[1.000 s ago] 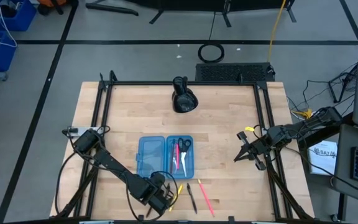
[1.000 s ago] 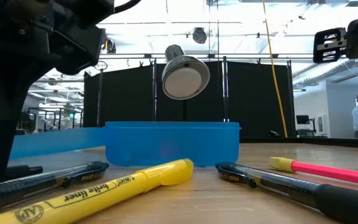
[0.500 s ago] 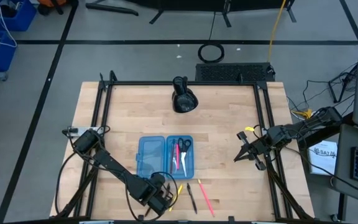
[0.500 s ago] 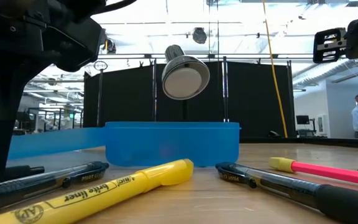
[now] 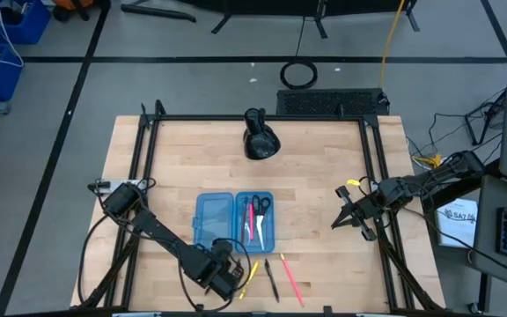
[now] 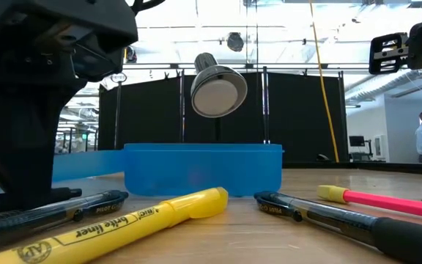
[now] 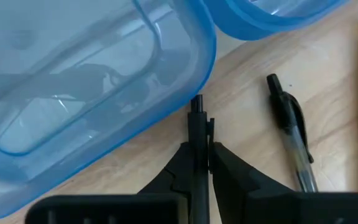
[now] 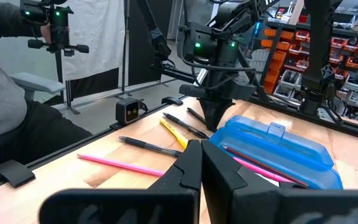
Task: Pick & place school supplies into a supply box
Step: Put the left black pen into the blue supply box
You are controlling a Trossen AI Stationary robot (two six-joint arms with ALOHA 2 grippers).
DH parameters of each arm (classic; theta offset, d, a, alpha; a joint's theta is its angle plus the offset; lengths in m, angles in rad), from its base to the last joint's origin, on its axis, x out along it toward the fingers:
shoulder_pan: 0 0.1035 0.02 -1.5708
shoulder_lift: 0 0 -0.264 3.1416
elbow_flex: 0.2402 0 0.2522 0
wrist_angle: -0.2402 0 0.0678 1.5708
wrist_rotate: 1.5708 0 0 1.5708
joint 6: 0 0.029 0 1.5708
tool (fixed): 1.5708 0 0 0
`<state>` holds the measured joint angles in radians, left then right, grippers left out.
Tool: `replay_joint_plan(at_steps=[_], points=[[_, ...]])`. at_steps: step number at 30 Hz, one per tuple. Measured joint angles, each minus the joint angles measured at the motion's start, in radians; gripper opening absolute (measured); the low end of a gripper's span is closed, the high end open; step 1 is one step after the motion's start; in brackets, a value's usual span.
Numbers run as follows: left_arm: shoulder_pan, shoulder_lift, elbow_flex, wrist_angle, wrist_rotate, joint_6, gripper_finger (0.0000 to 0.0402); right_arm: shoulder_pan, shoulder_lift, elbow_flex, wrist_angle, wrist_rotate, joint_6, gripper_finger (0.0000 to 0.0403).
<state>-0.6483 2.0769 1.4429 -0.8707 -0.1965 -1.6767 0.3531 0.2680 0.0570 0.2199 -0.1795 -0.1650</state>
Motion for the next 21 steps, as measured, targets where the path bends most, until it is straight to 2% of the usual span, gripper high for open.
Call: replay_joint_plan(at_steps=[9,14,21], points=[[-0.004,0.002,0.041,-0.037,0.027,-0.004,0.0038,0.0,0.0,0.0,0.0,0.0,0.0,0.0],[-0.015,0.001,0.148,-0.133,0.01,0.006,0.0038,0.0,0.0,0.0,0.0,0.0,0.0,0.0],[0.014,-0.001,0.33,-0.289,-0.076,0.065,0.0036,0.0,0.0,0.0,0.008,0.0,0.004,0.0]])
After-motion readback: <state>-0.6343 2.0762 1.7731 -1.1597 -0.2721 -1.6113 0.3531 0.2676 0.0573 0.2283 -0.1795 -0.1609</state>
